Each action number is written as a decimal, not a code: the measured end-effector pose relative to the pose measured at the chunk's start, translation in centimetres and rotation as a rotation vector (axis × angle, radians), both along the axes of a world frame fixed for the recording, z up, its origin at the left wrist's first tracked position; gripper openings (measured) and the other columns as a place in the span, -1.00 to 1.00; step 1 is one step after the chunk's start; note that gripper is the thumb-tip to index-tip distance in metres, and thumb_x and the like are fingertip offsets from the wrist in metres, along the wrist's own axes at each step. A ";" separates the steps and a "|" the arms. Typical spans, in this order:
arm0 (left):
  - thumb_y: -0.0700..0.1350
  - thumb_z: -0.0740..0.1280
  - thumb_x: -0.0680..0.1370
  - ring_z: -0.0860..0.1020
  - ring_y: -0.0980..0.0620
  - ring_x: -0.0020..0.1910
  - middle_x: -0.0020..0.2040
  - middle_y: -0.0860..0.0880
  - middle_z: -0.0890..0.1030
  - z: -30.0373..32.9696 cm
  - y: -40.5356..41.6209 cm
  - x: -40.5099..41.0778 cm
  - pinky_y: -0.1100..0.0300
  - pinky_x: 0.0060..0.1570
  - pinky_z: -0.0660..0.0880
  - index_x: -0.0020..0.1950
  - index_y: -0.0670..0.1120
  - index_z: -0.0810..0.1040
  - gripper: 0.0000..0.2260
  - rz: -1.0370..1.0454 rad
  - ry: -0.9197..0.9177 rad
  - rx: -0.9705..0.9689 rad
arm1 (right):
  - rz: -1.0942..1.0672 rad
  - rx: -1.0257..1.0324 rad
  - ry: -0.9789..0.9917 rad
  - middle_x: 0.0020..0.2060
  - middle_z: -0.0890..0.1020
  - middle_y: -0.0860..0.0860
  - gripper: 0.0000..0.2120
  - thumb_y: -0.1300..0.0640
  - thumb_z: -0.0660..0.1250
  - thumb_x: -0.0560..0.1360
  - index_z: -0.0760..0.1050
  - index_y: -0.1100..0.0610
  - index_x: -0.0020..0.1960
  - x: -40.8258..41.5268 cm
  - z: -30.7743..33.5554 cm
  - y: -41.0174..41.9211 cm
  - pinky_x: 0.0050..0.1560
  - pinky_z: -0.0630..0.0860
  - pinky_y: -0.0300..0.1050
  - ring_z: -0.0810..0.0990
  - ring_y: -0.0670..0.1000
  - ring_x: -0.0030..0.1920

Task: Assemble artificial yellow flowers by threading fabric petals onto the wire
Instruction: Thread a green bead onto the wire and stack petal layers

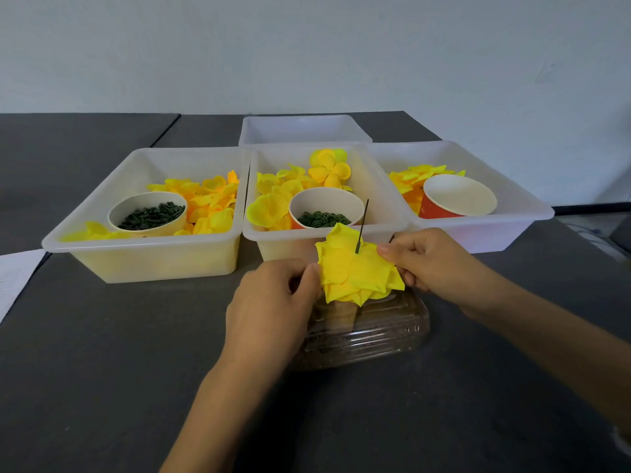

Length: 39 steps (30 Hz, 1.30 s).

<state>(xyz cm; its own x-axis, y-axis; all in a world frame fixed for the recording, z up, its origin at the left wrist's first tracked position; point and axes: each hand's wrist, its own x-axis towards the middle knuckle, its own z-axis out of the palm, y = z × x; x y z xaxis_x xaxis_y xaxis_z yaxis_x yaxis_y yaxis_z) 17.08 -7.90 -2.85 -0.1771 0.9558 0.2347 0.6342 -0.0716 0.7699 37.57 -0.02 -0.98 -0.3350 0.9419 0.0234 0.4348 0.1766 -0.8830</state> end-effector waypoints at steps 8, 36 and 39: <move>0.17 0.11 0.61 0.37 0.03 -0.40 -0.45 0.09 0.41 0.0 -0.6 0.2 0.10 -0.37 0.26 -0.34 0.05 0.34 -0.63 0.036 0.031 0.061 | 0.004 0.018 0.072 -0.56 0.45 -0.08 -0.61 -0.07 0.29 0.53 0.50 0.05 -0.43 0.1 -0.6 0.3 -0.49 0.32 -0.42 0.37 -0.21 -0.54; 0.27 -0.02 0.58 0.07 0.15 0.58 0.58 0.20 0.16 1.0 -1.4 2.3 -0.35 0.45 0.01 0.56 0.20 0.15 -0.46 -0.242 0.658 0.108 | -0.157 0.066 -0.926 -0.06 0.68 0.11 -0.82 0.21 0.28 0.53 0.65 0.17 0.01 8.5 4.0 17.1 -0.01 0.53 -0.08 0.65 0.10 -0.06; 0.24 0.03 0.59 0.13 0.12 0.57 0.56 0.20 0.20 0.4 -1.2 2.4 -0.37 0.42 0.04 0.56 0.20 0.17 -0.48 -0.221 0.669 0.138 | -0.059 -0.005 -1.059 0.06 0.60 0.05 -0.78 0.09 0.31 0.54 0.60 0.08 0.15 8.0 2.4 18.5 0.09 0.53 -0.02 0.57 0.11 0.03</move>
<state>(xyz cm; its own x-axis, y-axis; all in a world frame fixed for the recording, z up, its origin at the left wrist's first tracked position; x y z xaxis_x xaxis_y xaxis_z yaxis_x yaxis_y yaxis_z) 19.46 -9.14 -2.44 0.2415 0.9065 0.3463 0.9263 -0.3217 0.1960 45.57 18.49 1.38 -0.1360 0.9566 -0.2576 0.9906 0.1275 -0.0491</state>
